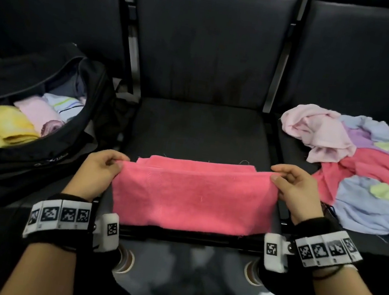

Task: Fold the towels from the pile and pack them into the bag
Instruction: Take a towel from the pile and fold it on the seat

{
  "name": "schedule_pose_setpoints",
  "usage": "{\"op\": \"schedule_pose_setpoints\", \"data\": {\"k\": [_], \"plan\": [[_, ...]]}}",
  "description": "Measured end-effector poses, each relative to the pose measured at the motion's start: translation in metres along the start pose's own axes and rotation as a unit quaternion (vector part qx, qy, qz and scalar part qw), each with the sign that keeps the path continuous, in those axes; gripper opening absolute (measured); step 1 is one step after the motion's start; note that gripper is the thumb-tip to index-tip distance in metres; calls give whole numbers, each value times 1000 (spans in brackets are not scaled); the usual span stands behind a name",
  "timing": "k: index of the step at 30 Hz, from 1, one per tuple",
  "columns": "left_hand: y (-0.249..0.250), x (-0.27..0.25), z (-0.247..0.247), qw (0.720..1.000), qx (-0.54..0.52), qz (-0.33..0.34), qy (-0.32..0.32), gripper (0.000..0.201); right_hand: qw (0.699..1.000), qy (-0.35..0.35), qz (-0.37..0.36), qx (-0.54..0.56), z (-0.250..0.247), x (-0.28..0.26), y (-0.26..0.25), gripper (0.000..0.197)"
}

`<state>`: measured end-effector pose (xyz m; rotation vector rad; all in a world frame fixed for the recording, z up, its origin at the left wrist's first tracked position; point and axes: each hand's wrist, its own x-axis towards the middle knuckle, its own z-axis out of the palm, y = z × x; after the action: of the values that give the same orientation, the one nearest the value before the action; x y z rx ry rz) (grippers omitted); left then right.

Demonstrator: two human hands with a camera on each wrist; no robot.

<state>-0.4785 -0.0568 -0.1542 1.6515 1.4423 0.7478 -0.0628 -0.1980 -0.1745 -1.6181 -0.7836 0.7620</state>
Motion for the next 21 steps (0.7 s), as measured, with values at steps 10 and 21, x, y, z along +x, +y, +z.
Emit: {"op": "schedule_pose_setpoints", "data": {"k": [10,21], "plan": [[-7,50,28,996,43,-5,81,25,989,51,-25,-140,26,54,4,20],[-47,9,56,984,141,-111,18,23,927,-21,110,-357,30,16,53,21]]}}
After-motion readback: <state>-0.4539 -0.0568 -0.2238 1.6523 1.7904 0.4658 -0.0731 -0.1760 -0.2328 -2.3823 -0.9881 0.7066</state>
